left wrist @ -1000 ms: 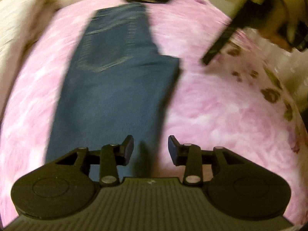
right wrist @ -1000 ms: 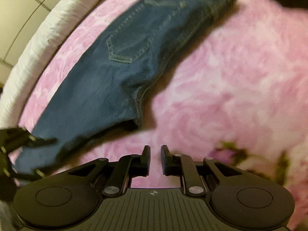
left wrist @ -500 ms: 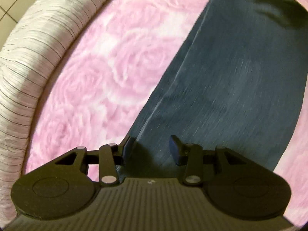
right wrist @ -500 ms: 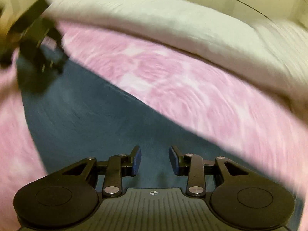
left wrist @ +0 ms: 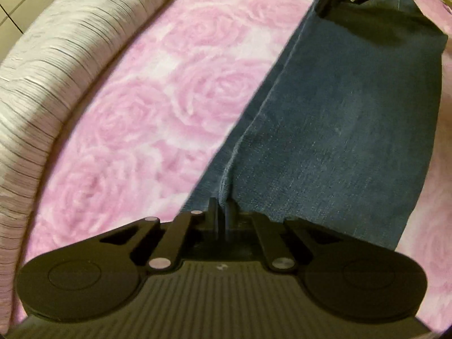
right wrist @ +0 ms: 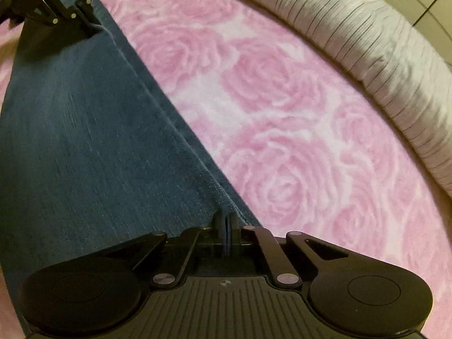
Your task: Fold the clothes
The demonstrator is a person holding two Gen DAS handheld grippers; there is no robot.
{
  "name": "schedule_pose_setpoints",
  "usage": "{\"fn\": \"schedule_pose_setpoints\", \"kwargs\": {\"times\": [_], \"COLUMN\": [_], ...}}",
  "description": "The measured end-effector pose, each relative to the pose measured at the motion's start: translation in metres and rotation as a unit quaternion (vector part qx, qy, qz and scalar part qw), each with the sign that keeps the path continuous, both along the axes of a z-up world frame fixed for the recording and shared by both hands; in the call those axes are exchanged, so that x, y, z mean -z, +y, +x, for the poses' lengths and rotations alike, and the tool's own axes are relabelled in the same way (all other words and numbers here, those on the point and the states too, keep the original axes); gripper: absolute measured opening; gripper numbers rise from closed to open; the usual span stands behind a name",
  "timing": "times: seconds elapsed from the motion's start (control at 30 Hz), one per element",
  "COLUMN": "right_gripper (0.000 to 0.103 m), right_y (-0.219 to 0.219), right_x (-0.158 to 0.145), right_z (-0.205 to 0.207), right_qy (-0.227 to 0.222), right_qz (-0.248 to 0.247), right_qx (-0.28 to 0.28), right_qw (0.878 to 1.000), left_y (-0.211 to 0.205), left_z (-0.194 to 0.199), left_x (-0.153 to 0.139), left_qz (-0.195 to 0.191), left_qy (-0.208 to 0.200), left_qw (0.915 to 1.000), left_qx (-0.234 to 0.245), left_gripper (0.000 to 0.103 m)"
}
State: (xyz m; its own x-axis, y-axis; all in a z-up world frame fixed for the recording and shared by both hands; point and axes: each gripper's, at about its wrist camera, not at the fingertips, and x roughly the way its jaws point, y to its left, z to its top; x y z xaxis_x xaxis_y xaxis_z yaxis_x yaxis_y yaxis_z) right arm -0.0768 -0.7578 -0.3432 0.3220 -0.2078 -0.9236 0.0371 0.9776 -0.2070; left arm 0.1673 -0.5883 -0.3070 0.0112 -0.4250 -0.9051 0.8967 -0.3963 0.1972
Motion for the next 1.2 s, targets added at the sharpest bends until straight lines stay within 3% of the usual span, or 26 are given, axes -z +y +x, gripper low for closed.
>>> {"fn": "schedule_pose_setpoints", "kwargs": {"times": [0.33,0.4,0.43,0.5,0.63,0.77,0.83,0.87,0.93,1.0,1.1,1.17,1.2], "right_gripper": [0.000,0.007,0.016,0.027,0.036,0.038,0.039,0.040,0.040,0.041,0.041,0.043,0.043], "right_y": [-0.005,0.004,0.009,0.026,0.061,0.084,0.091,0.094,0.102,0.113,0.133,0.144,0.148], "right_x": [0.006,0.001,-0.002,-0.010,-0.013,0.002,0.003,0.000,-0.008,-0.016,-0.016,-0.007,-0.004], "right_z": [-0.001,-0.006,-0.009,-0.020,-0.052,-0.077,-0.086,-0.089,-0.094,-0.102,-0.110,-0.116,-0.121], "right_qy": [-0.026,-0.021,-0.020,-0.029,-0.050,-0.029,-0.032,-0.030,-0.034,-0.053,-0.055,-0.041,-0.039], "right_qz": [-0.006,-0.019,-0.024,-0.023,0.010,0.028,0.020,0.009,-0.019,-0.016,0.005,0.010,0.013], "right_qx": [0.049,0.062,0.069,0.087,0.147,0.196,0.218,0.226,0.245,0.269,0.295,0.316,0.332], "right_qw": [0.998,0.998,0.997,0.996,0.988,0.980,0.975,0.974,0.969,0.962,0.954,0.948,0.942], "left_y": [0.001,0.009,0.014,0.032,0.074,0.095,0.102,0.104,0.109,0.117,0.131,0.137,0.140], "left_z": [0.001,0.006,0.009,0.017,0.041,0.077,0.093,0.099,0.096,0.083,0.061,0.055,0.054], "left_x": [0.013,0.009,0.007,0.001,0.001,0.017,0.018,0.018,0.012,0.005,0.004,0.025,0.022], "left_qz": [-0.020,-0.017,-0.016,-0.016,-0.007,0.015,0.012,0.011,0.003,-0.022,-0.044,-0.011,-0.012], "left_qy": [-0.025,-0.033,-0.042,-0.060,-0.091,-0.135,-0.142,-0.148,-0.164,-0.180,-0.151,-0.168,-0.168], "left_qw": [0.9994,0.9987,0.9979,0.9957,0.9856,0.9698,0.9619,0.9572,0.9515,0.9495,0.9604,0.9644,0.9639], "left_qx": [-0.017,-0.036,-0.046,-0.069,-0.142,-0.203,-0.234,-0.248,-0.260,-0.256,-0.230,-0.204,-0.206], "left_gripper": [0.008,0.014,0.021,0.022,0.023,0.025,0.027,0.034,0.032,0.030,0.030,0.030,0.030]}}
